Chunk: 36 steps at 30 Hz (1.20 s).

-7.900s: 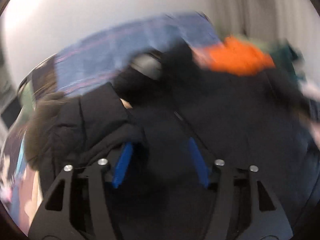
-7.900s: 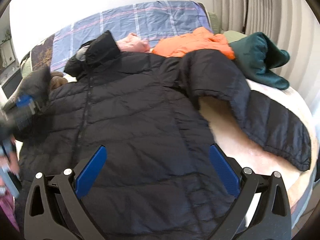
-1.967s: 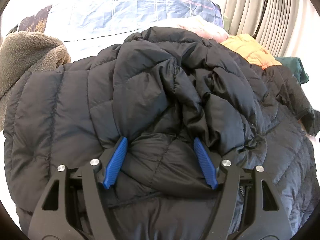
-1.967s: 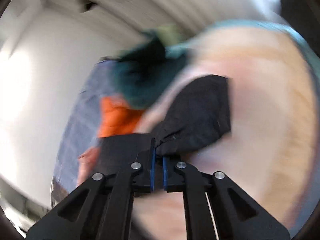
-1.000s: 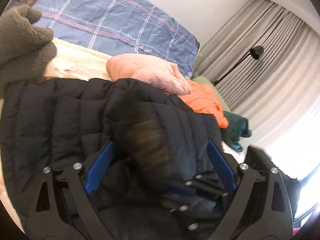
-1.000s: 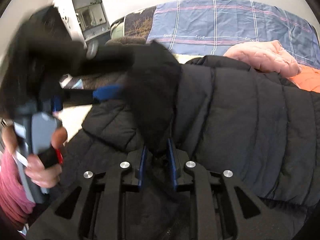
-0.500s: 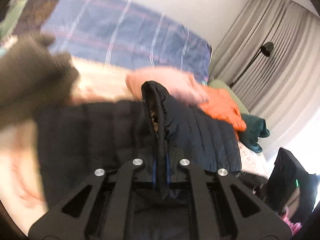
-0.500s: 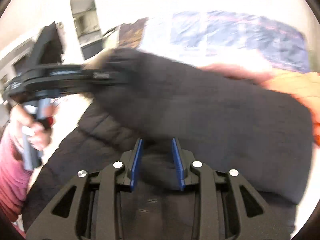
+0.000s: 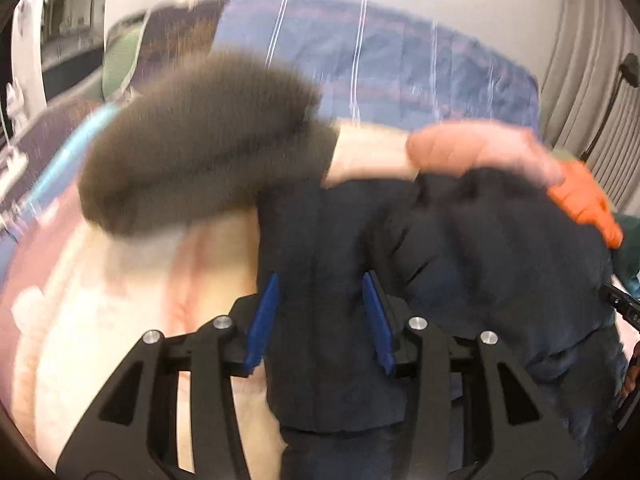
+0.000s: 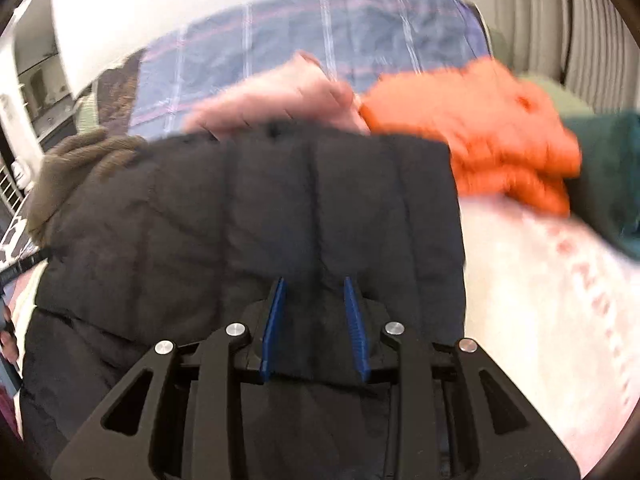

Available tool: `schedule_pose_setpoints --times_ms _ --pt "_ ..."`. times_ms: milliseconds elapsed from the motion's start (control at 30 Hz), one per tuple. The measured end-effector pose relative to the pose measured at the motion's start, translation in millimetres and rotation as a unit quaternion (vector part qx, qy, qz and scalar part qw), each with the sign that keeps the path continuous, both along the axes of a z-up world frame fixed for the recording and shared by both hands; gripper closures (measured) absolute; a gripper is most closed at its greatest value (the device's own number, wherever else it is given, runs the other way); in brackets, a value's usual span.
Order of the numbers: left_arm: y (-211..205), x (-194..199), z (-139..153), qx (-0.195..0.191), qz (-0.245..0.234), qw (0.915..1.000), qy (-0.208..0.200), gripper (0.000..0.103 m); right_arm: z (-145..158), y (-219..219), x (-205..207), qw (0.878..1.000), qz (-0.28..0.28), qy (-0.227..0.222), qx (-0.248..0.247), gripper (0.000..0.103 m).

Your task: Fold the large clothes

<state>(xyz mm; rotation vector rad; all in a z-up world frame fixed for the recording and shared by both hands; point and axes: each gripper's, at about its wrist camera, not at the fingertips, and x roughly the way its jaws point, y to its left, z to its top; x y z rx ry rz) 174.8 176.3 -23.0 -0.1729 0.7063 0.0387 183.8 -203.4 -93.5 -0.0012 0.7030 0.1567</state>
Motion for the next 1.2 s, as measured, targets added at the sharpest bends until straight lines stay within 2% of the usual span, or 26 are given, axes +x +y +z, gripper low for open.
schedule_pose_setpoints --times_ms 100,200,300,333,367,400,500,600,667,767,833,900,1000,1033,1100,1200 --pt "-31 -4 31 0.007 -0.045 0.9980 -0.043 0.057 16 16 14 1.000 0.016 -0.016 0.008 0.067" --pt "-68 4 30 0.026 -0.087 0.9948 -0.045 0.050 9 24 33 0.999 0.034 0.002 0.033 0.064" --pt "-101 27 -11 0.076 -0.090 0.9930 0.009 0.049 -23 26 56 0.999 -0.004 0.050 0.022 0.061" --pt "-107 37 -34 0.099 -0.082 0.9912 0.032 0.044 -36 21 57 0.998 -0.008 0.052 0.030 0.061" --pt "-111 42 -56 0.110 -0.082 0.9896 0.041 0.044 -45 18 56 0.998 -0.004 0.047 0.041 0.061" --pt "-113 46 -66 0.103 -0.084 0.9899 0.048 0.044 -48 19 54 0.998 -0.005 0.043 0.039 0.061" --pt "-118 49 -61 0.118 -0.081 0.9884 0.051 0.045 -45 24 51 0.999 -0.006 0.037 0.012 0.060" --pt "-109 43 -62 0.101 -0.083 0.9901 0.050 0.045 -38 20 46 0.999 -0.006 0.038 0.009 0.060" --pt "-99 43 -49 0.083 -0.083 0.9921 0.045 0.046 -24 15 43 1.000 -0.008 0.027 0.011 0.058" --pt "-89 45 -23 0.063 -0.076 0.9951 0.011 0.046 6 2 53 0.999 -0.027 -0.001 0.027 0.052" --pt "-90 54 -5 0.049 -0.076 0.9959 -0.011 0.047 16 -2 67 0.998 -0.037 0.003 0.045 0.052" --pt "-97 64 -4 0.061 -0.071 0.9956 -0.011 0.044 15 -6 87 0.996 -0.055 0.021 0.061 0.049" --pt "-109 98 -45 0.141 -0.024 0.9875 0.067 0.033 -17 -8 109 0.995 -0.074 0.048 0.034 0.041" --pt "-110 104 -71 0.156 -0.025 0.9853 0.066 0.026 -32 -7 113 0.997 -0.060 0.048 0.023 0.041" --pt "-106 102 -84 0.133 -0.027 0.9888 0.061 0.024 -49 -4 109 0.998 -0.055 0.031 0.012 0.040" --pt "-108 100 -85 0.145 -0.022 0.9874 0.060 0.024 -47 3 106 0.998 -0.059 0.021 -0.016 0.038"
